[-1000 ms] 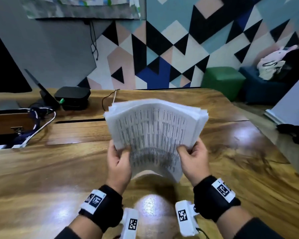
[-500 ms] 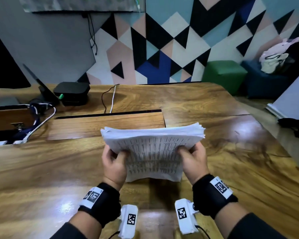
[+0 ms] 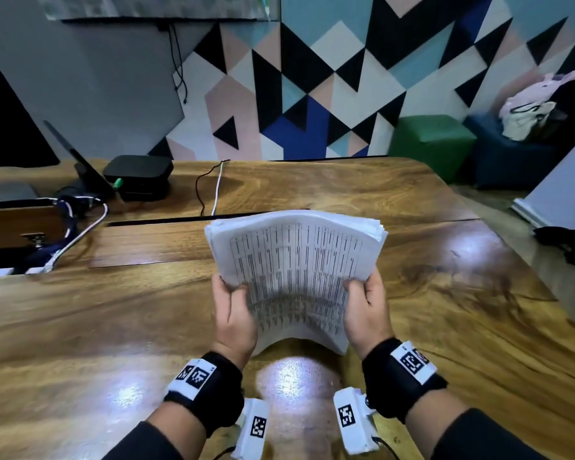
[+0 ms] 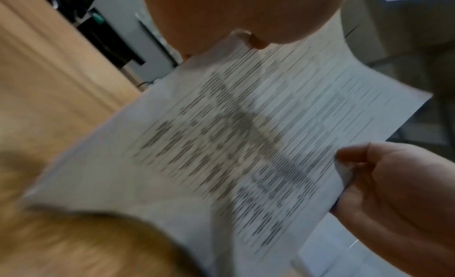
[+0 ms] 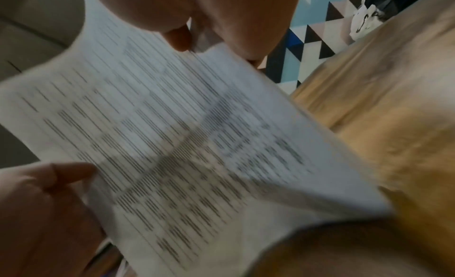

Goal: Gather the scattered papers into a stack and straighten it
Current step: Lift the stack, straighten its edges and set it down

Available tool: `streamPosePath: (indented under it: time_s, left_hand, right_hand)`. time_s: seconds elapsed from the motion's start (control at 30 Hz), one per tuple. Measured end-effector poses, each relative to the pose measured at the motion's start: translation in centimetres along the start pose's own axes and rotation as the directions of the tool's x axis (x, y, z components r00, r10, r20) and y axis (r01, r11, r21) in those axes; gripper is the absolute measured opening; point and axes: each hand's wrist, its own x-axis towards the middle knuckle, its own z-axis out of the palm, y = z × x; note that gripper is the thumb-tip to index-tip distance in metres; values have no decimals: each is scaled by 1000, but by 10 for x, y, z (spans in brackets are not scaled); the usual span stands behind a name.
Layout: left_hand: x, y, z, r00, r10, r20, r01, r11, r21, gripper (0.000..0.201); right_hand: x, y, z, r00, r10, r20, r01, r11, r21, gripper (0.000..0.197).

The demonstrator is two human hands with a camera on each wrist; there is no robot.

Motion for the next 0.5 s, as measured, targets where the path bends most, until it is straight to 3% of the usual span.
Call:
streamPosePath:
  time_s: [0.13, 0.3, 0.37, 0.43, 0.5]
  left_hand:
    - [-7, -29, -10, 981, -172, 91, 126, 918, 376, 15]
    - [21, -16, -20, 950, -281, 137, 150, 793, 591, 17]
    - [28, -24, -22, 890, -445, 101, 273, 695, 665, 19]
    - [24, -44, -26, 794, -604, 67, 391, 593, 704, 28]
    - [12, -70, -32, 732, -681, 31, 445, 512, 734, 35]
  right_hand:
    - [-2, 43, -10, 981, 185, 62, -152, 924, -350, 26]
    - [19, 40, -11, 961, 259, 100, -187, 868, -460, 18]
    - [27, 48, -11, 911, 403, 91, -281, 766, -578, 16]
    - [27, 66, -11, 835, 545, 83, -366, 661, -655, 6]
    - [24, 90, -12, 772, 631, 75, -408, 583, -702, 11]
